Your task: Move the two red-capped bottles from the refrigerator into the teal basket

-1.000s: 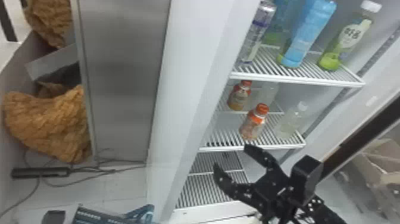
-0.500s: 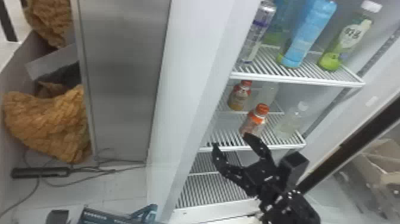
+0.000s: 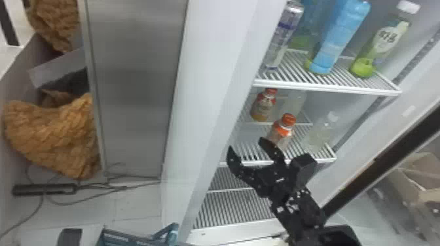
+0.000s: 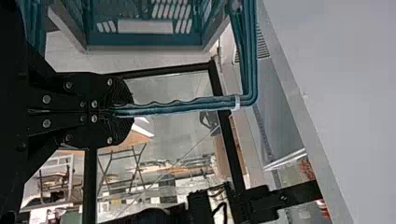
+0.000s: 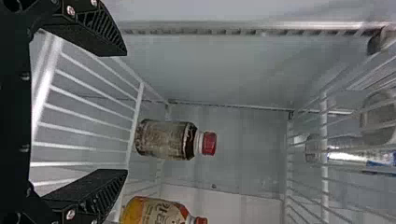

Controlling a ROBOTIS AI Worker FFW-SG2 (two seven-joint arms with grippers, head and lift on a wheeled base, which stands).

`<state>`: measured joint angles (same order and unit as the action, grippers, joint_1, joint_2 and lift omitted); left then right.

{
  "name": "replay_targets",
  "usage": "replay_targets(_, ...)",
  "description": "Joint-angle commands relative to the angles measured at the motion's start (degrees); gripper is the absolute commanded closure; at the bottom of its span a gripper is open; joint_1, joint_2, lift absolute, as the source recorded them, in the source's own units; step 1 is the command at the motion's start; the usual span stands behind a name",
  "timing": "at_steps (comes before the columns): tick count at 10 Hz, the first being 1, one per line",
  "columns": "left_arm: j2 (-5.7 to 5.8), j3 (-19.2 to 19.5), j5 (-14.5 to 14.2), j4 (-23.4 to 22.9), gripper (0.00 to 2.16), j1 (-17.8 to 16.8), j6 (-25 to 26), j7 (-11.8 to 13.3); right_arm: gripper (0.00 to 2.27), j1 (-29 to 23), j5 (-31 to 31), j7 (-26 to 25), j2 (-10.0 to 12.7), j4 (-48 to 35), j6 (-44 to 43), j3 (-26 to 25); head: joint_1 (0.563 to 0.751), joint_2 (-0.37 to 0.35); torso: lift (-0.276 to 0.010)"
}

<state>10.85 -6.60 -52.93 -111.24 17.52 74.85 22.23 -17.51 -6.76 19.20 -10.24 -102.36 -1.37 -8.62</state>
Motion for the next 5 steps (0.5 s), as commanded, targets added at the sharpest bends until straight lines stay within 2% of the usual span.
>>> replay_targets(1,0.04,-0.5,-0.3,0.4,1.17,-0.2,-0.3,0.0,0.12,3.3,0.1,-0.4,-0.3,3.4,-0.7,0.7,0.695,-0.350,-0.224)
replay_targets(5,0.13,-0.8,-0.9,0.6,1.17,-0.4,-0.9,0.0,0.12,9.4,3.4,-2.2,-0.8,9.5,-0.7,1.9,0.695,-0.350,-0.224)
